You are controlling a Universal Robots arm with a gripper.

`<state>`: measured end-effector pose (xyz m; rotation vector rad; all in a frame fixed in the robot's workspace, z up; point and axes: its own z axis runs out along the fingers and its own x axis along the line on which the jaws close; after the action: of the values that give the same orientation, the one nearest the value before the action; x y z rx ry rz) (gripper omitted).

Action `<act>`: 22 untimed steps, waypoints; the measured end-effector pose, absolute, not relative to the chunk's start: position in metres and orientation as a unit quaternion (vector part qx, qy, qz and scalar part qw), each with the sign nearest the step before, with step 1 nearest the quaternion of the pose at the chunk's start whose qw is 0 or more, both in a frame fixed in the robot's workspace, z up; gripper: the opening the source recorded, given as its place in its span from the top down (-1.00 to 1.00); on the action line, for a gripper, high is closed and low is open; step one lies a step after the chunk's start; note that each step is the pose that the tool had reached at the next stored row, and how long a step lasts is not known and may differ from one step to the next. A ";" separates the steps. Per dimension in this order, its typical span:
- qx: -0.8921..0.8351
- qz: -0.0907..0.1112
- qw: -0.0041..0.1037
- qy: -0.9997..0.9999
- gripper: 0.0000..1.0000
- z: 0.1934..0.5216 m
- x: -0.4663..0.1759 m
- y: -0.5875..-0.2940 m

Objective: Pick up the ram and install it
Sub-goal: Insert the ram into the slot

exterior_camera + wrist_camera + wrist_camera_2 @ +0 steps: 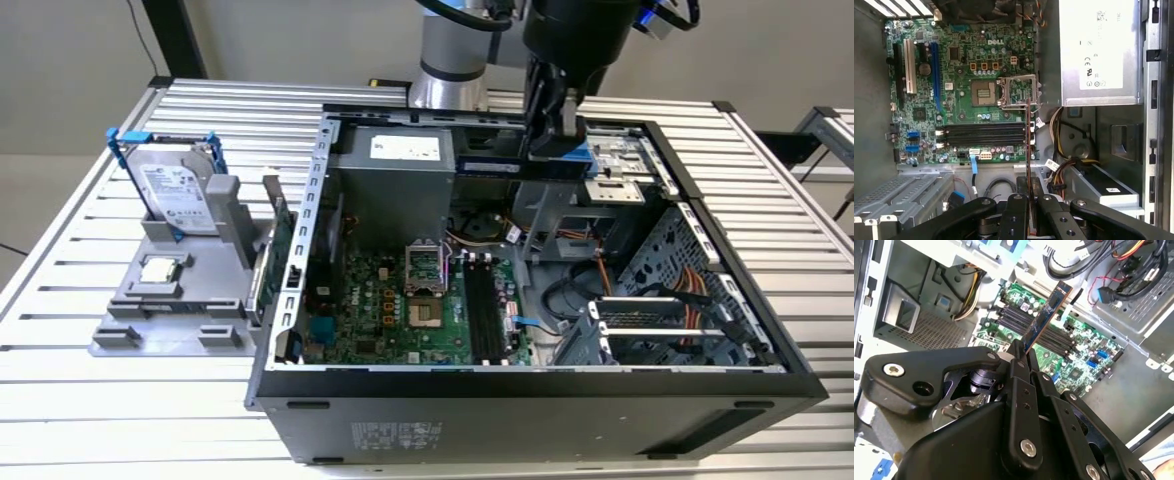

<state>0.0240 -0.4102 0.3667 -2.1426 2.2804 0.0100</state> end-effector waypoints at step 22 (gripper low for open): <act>-0.679 0.004 0.006 0.734 1.00 0.367 0.025 -0.411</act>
<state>0.0254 -0.4107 0.3666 -2.1264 2.2975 0.0119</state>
